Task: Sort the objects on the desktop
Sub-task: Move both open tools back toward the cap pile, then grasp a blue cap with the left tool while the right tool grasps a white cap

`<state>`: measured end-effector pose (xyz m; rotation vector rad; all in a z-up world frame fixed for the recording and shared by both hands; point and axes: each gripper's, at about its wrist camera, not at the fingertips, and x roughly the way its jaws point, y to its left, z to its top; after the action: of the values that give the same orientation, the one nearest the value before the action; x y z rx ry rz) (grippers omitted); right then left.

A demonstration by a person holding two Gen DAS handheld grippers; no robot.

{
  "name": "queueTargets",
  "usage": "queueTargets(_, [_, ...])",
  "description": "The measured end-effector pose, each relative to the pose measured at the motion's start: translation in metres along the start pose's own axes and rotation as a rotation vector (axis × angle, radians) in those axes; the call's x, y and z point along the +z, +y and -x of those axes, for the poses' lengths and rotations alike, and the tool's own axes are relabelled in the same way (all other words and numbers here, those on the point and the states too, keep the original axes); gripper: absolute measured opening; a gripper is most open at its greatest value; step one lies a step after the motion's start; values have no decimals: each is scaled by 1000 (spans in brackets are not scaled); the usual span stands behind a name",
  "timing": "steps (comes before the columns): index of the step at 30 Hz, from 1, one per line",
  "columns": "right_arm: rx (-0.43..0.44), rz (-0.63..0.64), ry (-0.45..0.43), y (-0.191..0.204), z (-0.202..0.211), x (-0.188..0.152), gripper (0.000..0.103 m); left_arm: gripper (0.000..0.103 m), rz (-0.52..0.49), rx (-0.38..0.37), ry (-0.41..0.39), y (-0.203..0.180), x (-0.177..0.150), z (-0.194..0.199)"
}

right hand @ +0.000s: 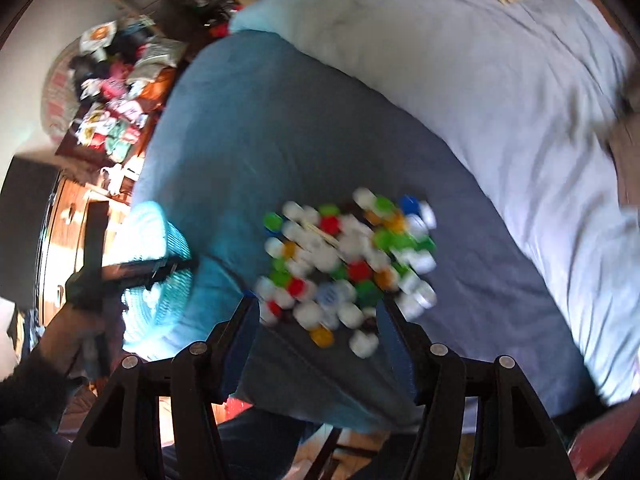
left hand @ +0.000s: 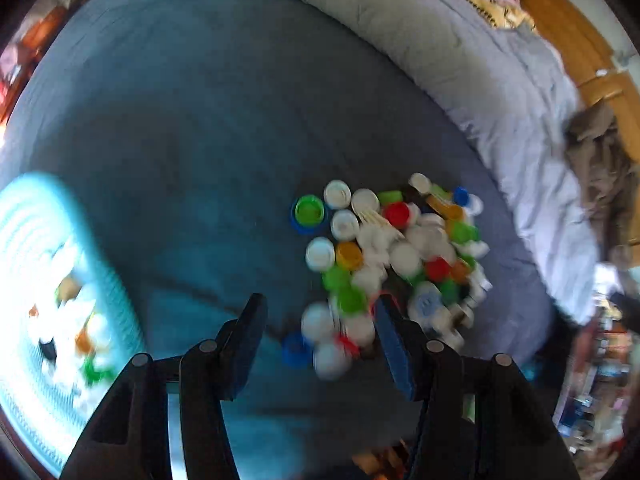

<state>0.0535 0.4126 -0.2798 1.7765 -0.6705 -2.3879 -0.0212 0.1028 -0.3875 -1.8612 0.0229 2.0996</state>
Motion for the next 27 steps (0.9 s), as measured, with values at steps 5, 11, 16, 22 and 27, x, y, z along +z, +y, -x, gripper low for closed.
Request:
queueTargets(5, [23, -69, 100, -58, -29, -38, 66, 57, 51, 92, 37, 6, 30, -79])
queueTargets(11, [29, -135, 162, -113, -53, -69, 66, 58, 75, 176, 17, 5, 42, -123])
queueTargets(16, [22, -151, 156, -136, -59, -67, 66, 68, 49, 205, -27, -4, 47, -129])
queueTargets(22, [26, -112, 134, -130, -62, -52, 66, 40, 84, 127, -31, -14, 51, -94])
queueTargets(27, [67, -68, 117, -111, -64, -46, 66, 40, 29, 81, 50, -34, 28, -78])
